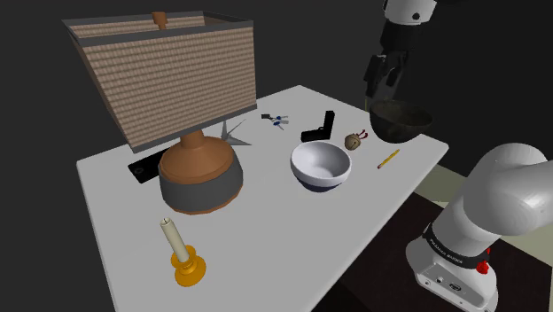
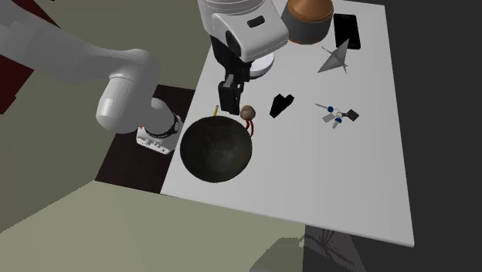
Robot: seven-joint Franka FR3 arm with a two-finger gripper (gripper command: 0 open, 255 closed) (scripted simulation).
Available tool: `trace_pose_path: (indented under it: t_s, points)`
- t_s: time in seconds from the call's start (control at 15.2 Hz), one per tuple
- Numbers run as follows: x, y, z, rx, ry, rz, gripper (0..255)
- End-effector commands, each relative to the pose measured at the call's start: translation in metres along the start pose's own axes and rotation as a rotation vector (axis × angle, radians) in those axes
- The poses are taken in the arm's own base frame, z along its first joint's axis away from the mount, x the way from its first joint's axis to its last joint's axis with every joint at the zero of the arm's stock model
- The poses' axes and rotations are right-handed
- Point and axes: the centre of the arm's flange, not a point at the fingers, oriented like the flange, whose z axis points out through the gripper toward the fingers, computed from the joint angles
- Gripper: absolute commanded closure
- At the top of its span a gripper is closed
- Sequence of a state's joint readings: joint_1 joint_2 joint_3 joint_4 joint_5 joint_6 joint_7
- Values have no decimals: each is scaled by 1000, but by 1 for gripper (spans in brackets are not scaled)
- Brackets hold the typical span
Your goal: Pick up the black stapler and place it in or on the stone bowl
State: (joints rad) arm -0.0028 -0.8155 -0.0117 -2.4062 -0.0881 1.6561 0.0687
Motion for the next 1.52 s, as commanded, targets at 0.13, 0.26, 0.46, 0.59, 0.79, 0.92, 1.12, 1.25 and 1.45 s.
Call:
trace_pose_path:
  t_s: [0.13,0.26,0.46,0.59,0.79,0.92,1.12,1.25,1.45]
  points:
    - [20,-10,14,17,-12,-44,0]
    - [40,-22,29,34,-25,-88,0]
    - [67,-41,50,60,-43,-154,0]
    - [85,-55,64,77,-56,-198,0]
    - [94,-64,77,86,-62,-223,0]
    - [93,-64,88,86,-62,-223,0]
    - [92,-66,104,86,-62,-223,0]
    - [91,-66,112,86,-62,-223,0]
    - [91,-66,112,86,-62,-223,0]
